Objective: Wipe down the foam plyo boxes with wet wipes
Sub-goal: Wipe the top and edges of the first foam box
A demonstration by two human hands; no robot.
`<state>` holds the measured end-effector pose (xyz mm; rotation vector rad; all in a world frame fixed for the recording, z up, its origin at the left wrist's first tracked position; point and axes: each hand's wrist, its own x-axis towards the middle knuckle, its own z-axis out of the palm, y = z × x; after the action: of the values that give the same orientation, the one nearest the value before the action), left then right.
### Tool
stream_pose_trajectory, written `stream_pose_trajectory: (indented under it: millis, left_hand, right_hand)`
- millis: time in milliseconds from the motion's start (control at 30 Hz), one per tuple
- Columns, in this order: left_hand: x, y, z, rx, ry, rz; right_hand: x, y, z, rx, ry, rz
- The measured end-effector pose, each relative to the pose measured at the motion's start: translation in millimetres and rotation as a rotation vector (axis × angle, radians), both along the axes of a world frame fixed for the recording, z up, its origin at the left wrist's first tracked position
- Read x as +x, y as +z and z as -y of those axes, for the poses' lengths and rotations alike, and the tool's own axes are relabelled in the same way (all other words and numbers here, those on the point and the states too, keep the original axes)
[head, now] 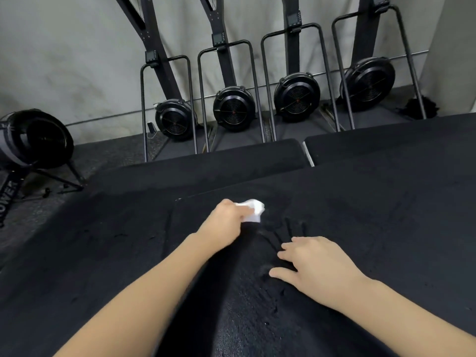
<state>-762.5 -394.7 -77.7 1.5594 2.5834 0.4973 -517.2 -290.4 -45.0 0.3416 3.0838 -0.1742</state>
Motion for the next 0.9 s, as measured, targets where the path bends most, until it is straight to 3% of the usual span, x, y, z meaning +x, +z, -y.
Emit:
stream_pose_trajectory:
  millis: [133, 200, 300, 367, 467, 533, 633, 700, 800, 900]
  left_hand:
    - [14.7, 21.1, -13.6, -0.045, 0.283, -0.066]
    - [46.2, 26.3, -25.8, -0.046, 0.177, -0.002]
    - [90.9, 28.1, -24.5, -0.007, -0.180, 0.181]
    - [109.8, 27.3, -2.4, -0.058, -0.282, 0.131]
    - [103.0, 24.6, 37.3, -0.056, -0.289, 0.059]
    - [81.0, 24.8, 45.4, -0.141, -0.114, -0.014]
    - [62.7, 27.3, 30.9, -0.036, 0.093, 0.044]
    - [77.1, 24.6, 16.0, 0.094, 0.017, 0.151]
    - [118.0, 30.9, 1.5, 0.162, -0.114, 0.065]
    - [152.9, 23.0, 16.0, 0.006, -0.168, 0.122]
  right_hand:
    - [18.4, -0.7, -4.1, -0.006, -0.064, -0.064]
    - [22.6, 2.3, -7.6, -0.025, -0.114, -0.121]
    - [34.8, 11.2, -16.3, -0.029, -0.194, -0.182]
    - [48.3, 16.7, -24.7, -0.021, -0.253, -0.209]
    - [66.1, 20.8, -34.8, -0.040, -0.331, -0.224]
    - [69.7, 21.1, -37.3, -0.092, -0.364, -0.214]
    - [64.0, 20.9, -31.8, -0.166, -0.375, -0.202]
    - [58.0, 19.1, -24.7, -0.188, -0.364, -0.219]
    - [50.3, 15.4, -13.9, -0.236, -0.315, -0.274]
    - [45.8, 13.5, -3.7, -0.318, -0.262, -0.346]
